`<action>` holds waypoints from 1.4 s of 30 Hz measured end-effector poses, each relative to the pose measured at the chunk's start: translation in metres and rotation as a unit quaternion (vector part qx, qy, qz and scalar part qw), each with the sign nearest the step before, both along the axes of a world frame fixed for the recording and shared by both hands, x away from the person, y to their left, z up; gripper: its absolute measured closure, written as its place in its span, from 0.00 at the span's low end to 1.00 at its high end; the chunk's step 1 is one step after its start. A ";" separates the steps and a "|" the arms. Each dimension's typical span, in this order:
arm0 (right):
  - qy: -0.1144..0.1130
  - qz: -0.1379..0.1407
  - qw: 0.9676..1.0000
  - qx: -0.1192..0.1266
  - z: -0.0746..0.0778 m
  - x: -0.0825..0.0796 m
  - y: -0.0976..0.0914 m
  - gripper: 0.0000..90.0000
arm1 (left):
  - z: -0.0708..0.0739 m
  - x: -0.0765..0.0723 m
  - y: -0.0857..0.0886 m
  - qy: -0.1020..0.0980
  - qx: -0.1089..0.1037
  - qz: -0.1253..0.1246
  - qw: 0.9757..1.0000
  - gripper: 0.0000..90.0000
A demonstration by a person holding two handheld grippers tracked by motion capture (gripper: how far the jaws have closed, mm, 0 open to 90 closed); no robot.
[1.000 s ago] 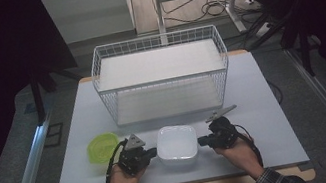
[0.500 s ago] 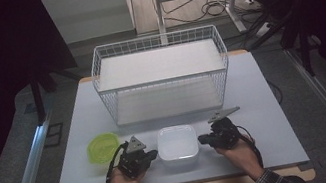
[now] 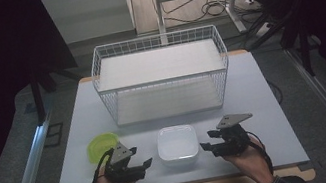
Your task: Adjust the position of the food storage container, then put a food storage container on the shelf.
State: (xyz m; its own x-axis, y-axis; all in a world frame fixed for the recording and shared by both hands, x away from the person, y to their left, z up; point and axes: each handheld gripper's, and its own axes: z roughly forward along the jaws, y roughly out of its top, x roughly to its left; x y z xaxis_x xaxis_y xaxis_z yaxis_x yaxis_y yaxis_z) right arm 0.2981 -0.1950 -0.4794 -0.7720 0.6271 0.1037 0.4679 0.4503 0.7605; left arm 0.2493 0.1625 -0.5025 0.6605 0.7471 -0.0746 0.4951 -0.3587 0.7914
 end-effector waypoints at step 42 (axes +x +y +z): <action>0.009 -0.004 1.000 0.024 -0.008 -0.007 -0.002 0.03 | -0.001 0.005 -0.008 0.000 -0.012 -0.028 1.000 0.09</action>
